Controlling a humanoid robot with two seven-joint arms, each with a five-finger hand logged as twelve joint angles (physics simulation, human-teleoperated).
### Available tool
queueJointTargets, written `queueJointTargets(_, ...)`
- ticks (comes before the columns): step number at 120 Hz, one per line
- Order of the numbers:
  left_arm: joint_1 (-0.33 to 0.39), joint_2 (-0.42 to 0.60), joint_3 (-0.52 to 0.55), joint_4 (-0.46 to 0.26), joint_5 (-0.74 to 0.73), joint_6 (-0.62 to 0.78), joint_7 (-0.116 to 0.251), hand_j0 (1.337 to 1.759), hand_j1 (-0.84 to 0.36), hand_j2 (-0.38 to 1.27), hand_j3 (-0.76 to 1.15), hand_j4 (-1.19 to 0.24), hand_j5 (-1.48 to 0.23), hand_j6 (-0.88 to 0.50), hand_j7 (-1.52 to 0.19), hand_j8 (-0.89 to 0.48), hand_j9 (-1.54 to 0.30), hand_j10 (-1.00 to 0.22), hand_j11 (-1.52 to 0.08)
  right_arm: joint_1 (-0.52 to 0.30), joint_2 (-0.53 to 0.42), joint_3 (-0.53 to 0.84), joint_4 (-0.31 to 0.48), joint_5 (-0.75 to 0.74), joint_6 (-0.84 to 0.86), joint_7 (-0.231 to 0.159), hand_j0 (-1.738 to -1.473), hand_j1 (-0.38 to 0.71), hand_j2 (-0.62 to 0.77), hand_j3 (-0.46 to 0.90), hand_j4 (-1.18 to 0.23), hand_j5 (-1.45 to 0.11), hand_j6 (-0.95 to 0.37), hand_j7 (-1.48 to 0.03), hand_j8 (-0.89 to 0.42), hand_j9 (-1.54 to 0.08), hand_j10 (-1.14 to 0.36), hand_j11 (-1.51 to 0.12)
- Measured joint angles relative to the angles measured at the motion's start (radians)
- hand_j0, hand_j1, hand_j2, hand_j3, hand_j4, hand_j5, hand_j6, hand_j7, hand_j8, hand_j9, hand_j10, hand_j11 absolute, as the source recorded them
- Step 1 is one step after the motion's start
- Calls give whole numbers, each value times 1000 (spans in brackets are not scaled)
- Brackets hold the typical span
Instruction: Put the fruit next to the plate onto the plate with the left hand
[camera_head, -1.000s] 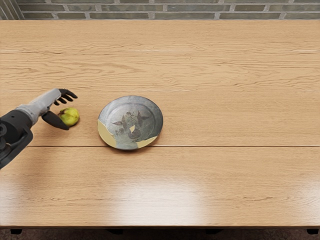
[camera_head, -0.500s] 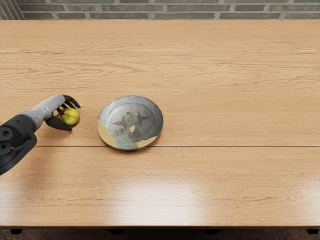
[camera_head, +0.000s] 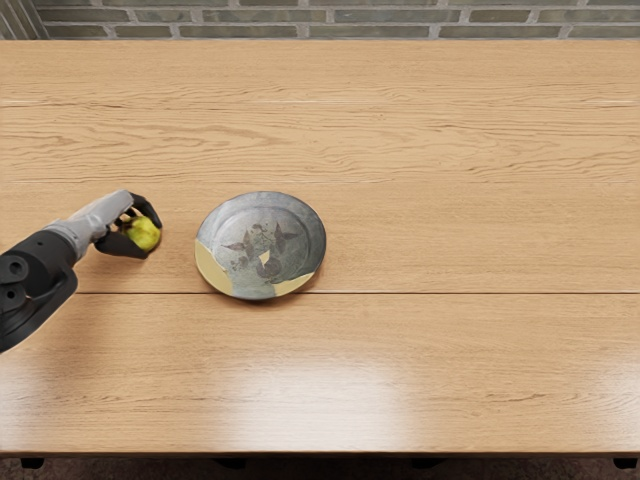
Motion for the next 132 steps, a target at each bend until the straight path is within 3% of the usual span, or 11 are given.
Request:
queueJointTargets(42, -37, 0, -3, -47, -8, -11, -1, 1655, -400, 291, 0, -597, -999, -193, -919, -230, -889, -487, -897, 0, 0, 0, 0, 0, 0, 0, -1658, -307, -7, 0, -35, -45, -35, -45, -35, -45, -35, -45)
queueJointTargets(97, -146, -19, -8, -71, -19, -29, -2, 1656, -396, 296, 0, -588, -1016, -189, -951, -238, -883, -516, -894, 0, 0, 0, 0, 0, 0, 0, -1658, -307, -7, 0, -35, -45, -35, -45, -35, -45, -35, -45)
queueJointTargets(132, -151, -60, -75, -76, -36, -86, 0, 1656, -397, 297, 0, -583, -1025, -184, -954, -234, -883, -518, -902, 0, 0, 0, 0, 0, 0, 0, -1658, -307, -7, 0, -35, -45, -35, -45, -35, -45, -35, -45)
